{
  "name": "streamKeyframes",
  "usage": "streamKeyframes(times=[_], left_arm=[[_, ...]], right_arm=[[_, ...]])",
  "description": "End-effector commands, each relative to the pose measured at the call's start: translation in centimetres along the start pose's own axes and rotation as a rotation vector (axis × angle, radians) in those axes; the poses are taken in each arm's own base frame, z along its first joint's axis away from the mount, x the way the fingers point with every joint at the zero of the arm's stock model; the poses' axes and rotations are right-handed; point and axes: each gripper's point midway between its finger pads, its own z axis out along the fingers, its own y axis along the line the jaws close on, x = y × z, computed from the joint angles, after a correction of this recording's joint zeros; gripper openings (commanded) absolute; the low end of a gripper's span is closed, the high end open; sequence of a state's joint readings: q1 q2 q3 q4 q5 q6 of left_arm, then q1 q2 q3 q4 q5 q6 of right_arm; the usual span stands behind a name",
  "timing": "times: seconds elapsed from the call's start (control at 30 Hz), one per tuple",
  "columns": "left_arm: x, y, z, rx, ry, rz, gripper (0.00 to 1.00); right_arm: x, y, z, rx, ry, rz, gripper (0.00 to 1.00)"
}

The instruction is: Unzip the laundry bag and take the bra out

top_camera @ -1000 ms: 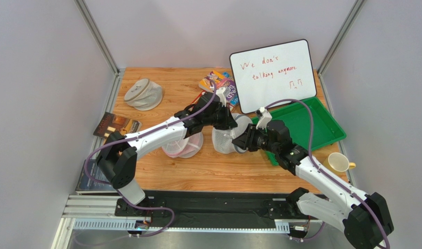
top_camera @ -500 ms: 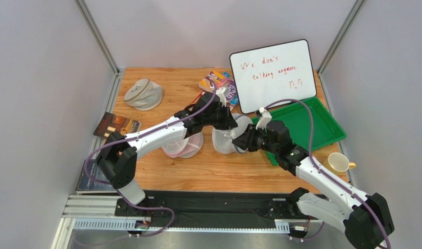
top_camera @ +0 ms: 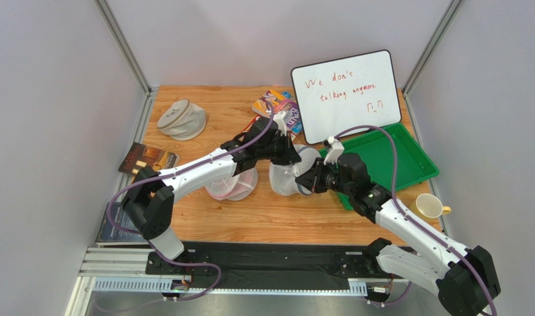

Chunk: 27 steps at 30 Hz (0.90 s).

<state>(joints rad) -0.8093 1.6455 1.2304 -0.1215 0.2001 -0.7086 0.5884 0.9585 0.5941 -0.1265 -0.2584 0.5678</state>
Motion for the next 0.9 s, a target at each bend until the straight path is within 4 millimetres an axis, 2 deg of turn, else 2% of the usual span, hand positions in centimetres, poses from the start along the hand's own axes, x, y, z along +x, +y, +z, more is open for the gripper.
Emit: streamKeyframes(times=[0.0, 0.43, 0.6, 0.73, 0.77, 0.8, 0.87], left_arm=[[-0.1, -0.6, -0.3, 0.028, -0.005, 0.028, 0.00], [-2.1, 0.3, 0.3, 0.006, -0.009, 0.084, 0.00], [-2.0, 0.5, 0.7, 0.011, 0.009, 0.099, 0.00], [-1.1, 0.3, 0.9, 0.041, 0.039, 0.103, 0.00], [-0.8, 0.4, 1.0, 0.045, 0.049, 0.102, 0.00], [-0.7, 0.3, 0.9, 0.050, 0.052, 0.105, 0.00], [-0.1, 0.4, 0.8, 0.057, 0.066, 0.102, 0.00]], right_arm=[[-3.0, 1.8, -0.7, -0.031, -0.097, -0.057, 0.00], [0.0, 1.5, -2.0, -0.039, -0.058, -0.069, 0.03], [0.7, 1.0, -2.1, -0.028, -0.040, -0.064, 0.05], [0.5, 1.1, -2.1, -0.024, -0.042, -0.068, 0.08], [0.3, 1.1, -2.1, -0.022, -0.046, -0.063, 0.10], [0.2, 1.2, -2.1, -0.021, -0.046, -0.063, 0.18], [-0.2, 1.4, -2.1, -0.022, -0.055, -0.068, 0.26]])
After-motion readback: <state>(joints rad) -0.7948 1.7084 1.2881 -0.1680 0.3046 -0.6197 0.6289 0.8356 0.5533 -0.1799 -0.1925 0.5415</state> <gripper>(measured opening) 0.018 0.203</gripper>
